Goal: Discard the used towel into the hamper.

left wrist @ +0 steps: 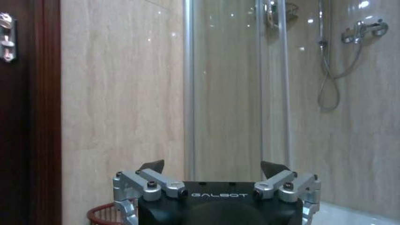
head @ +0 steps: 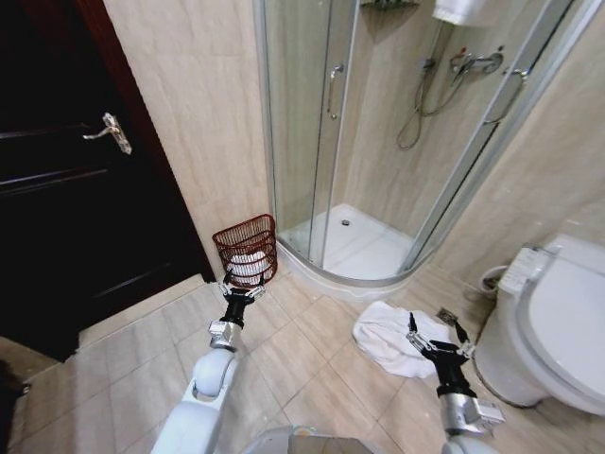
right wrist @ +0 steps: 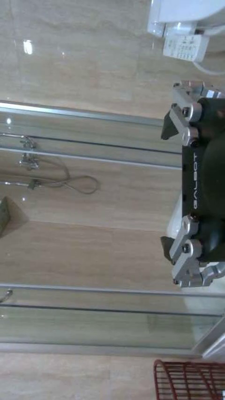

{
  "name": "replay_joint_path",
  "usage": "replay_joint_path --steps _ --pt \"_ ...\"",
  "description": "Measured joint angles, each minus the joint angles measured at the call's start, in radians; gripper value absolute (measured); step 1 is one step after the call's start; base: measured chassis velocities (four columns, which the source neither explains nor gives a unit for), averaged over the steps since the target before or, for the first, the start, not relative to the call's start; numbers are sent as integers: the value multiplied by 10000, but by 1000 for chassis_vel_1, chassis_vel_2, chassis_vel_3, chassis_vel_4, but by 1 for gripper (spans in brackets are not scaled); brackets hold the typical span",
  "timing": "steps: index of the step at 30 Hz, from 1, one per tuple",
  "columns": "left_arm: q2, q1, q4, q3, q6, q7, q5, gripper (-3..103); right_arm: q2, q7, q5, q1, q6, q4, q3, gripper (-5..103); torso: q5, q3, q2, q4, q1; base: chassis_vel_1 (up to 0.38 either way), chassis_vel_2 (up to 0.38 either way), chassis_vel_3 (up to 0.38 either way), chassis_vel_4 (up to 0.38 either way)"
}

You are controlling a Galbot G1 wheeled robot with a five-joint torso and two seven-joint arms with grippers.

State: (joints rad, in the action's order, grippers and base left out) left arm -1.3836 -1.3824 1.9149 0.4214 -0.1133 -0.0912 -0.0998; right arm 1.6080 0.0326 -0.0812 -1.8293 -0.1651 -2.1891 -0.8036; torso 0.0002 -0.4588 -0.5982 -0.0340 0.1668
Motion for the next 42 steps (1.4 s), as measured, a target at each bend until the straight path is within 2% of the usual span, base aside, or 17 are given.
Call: replay_joint_path --steps 20,38,41,42 --pt "81 57 -40 -24 34 8 -40 100 0 -172 -3 -25 157 -133 -6 100 -2 -2 1 -3 4 -17 2 22 1" --pt "164 -36 -58 6 -81 22 -165 100 0 -209 108 15 134 -48 4 100 5 -2 1 -1 4 -202 -187 196 188" --pt "165 -29 -73 -27 -80 27 -169 100 0 -209 111 7 133 -22 -10 100 -4 -3 1 -2 5 -162 -169 144 132" --pt "158 -10 -92 -37 -80 29 -169 100 0 -211 111 14 132 10 -12 100 5 -2 1 -2 4 -71 -128 105 115"
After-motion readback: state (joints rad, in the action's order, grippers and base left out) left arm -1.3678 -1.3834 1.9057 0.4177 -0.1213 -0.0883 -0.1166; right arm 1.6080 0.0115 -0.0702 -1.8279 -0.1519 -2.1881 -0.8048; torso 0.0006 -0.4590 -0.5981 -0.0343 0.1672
